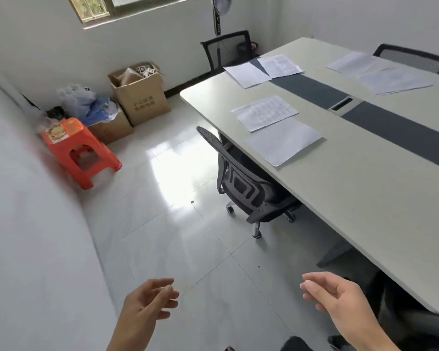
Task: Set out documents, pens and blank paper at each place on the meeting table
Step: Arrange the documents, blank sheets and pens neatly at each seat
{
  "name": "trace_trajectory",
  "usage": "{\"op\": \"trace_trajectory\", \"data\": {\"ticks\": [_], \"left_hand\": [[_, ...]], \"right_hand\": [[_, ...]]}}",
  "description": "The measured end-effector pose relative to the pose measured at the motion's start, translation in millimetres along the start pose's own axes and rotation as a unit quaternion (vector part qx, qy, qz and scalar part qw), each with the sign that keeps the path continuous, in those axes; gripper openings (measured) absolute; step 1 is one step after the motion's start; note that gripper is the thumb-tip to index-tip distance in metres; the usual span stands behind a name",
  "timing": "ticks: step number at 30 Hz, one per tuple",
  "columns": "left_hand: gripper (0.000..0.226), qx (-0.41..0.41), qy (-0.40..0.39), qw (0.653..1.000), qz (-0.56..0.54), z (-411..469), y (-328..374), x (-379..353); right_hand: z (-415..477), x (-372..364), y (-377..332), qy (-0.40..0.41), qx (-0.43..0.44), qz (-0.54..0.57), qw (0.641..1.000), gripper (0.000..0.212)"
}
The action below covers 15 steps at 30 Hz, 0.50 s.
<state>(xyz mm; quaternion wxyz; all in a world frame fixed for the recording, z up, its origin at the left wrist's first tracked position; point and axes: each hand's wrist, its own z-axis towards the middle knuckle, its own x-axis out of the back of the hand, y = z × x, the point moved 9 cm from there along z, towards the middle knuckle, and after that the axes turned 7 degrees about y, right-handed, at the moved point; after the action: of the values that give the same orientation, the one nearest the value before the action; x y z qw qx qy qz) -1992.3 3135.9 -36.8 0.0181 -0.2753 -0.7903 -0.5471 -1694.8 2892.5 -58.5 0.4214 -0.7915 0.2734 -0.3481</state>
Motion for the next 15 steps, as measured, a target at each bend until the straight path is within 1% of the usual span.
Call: {"op": "trace_trajectory", "data": {"ticks": [4, 7, 10, 12, 15], "left_hand": [[0.012, 0.002, -0.019, 1.0, -0.004, 60.4, 19.1, -3.8], [0.009, 0.006, -0.056, 0.998, -0.004, 108.8, 38.5, -23.2], [0.017, 0.007, -0.085, 0.996, 0.016, 164.8, 65.3, -40.8], [0.011, 0.003, -0.085, 0.996, 0.034, 204.4, 88.7, -47.8], [0.01, -0.027, -0.104, 0.994, 0.03, 256.2, 143.6, -59.3]], "right_hand": [[38.7, -27.9, -39.2, 0.017, 0.015, 0.006, 1.0, 0.01], [81.4, -48.4, -58.6, 0.027, 0.013, 0.008, 1.0, 0.01], [137.2, -68.8, -79.0, 0.034, 0.009, 0.016, 0.999, 0.01], [176.0, -78.3, -96.2, 0.037, 0.005, 0.018, 0.999, 0.01], [224.8, -92.9, -130.1, 0.038, 0.006, 0.025, 0.999, 0.01]]}}
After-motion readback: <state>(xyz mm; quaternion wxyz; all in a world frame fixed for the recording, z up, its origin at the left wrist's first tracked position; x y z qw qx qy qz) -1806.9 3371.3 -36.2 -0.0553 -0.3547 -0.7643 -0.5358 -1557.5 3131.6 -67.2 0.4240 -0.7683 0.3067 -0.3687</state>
